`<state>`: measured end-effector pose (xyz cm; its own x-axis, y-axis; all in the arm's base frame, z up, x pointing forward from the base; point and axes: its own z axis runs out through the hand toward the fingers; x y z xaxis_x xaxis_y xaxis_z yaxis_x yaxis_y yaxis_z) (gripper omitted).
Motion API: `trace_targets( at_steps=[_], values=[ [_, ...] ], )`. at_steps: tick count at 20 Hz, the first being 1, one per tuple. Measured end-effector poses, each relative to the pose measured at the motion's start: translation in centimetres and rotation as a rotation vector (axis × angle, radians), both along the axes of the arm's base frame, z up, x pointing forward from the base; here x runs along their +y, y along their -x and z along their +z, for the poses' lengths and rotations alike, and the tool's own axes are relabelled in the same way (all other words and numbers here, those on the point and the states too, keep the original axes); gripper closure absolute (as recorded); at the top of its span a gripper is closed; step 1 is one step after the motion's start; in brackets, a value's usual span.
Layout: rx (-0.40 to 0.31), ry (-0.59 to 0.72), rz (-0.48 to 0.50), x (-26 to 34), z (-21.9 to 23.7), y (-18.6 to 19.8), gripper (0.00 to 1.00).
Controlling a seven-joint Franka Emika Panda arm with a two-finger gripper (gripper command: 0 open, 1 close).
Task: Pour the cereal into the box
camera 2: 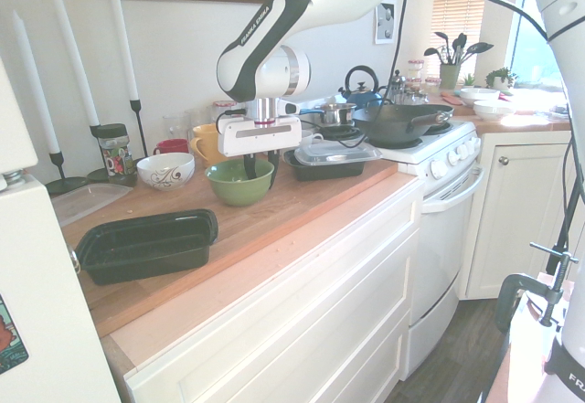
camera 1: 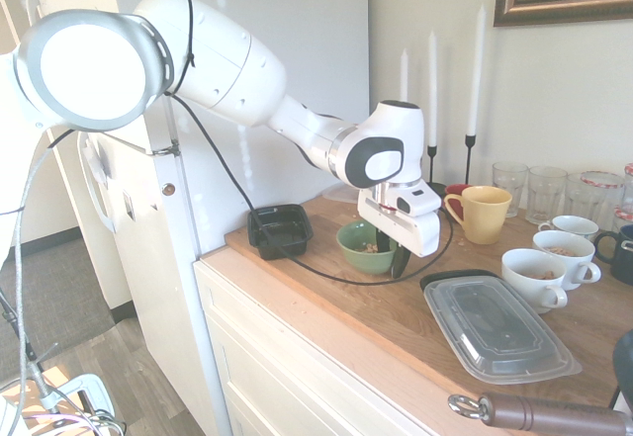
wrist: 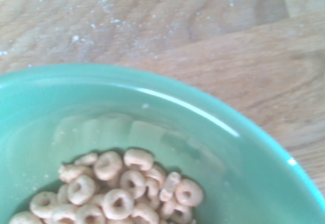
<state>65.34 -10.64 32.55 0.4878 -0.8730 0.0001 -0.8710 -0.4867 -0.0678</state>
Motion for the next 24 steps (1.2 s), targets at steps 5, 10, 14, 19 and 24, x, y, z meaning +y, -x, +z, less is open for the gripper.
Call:
trace_targets(
  at_steps=[5, 10, 14, 19, 24],
  values=[
    [-0.01, -0.004, 0.005, 0.0, 0.7, 0.0, 1.0],
    [-0.019, 0.01, 0.007, -0.4, 1.7, 0.2, 1.0],
    [-0.028, 0.031, 0.021, -0.6, 4.2, 0.6, 1.0],
    [-0.045, 0.063, 0.054, 0.1, 7.1, 1.1, 1.0],
    [-0.057, 0.148, 0.166, 5.9, 12.6, 3.8, 1.0]
  ],
)
